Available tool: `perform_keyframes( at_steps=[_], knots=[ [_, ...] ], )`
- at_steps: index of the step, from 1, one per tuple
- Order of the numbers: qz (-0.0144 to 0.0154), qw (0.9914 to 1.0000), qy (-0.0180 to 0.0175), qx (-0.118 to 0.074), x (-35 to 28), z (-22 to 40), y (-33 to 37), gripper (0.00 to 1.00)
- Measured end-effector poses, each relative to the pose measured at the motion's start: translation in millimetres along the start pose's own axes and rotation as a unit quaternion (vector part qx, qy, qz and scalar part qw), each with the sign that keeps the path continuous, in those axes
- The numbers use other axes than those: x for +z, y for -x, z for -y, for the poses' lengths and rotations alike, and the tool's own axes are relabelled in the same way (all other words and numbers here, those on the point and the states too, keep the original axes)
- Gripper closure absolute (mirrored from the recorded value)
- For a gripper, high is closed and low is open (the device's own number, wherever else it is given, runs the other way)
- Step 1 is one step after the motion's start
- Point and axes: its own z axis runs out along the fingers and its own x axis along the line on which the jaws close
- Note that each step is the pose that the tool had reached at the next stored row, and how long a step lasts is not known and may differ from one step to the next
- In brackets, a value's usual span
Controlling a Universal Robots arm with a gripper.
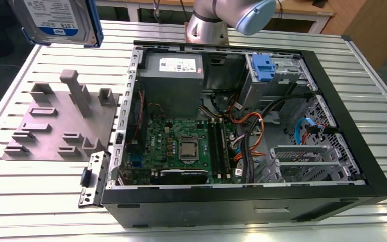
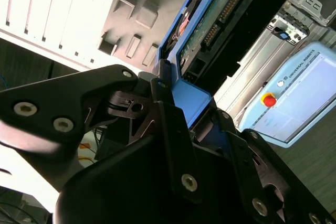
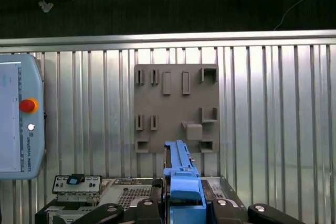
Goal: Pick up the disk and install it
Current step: 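Pick up the disk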
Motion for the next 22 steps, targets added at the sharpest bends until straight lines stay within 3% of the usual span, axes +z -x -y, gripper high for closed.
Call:
perform_keyframes(
  at_steps=[8,22],
  knots=[
    [0.0000,1.00000,0.0000,0.000,0.0,6.2,0.3,0.64],
    [0.0000,1.00000,0.0000,0.000,0.2,6.8,-5.7,0.64]
  ],
)
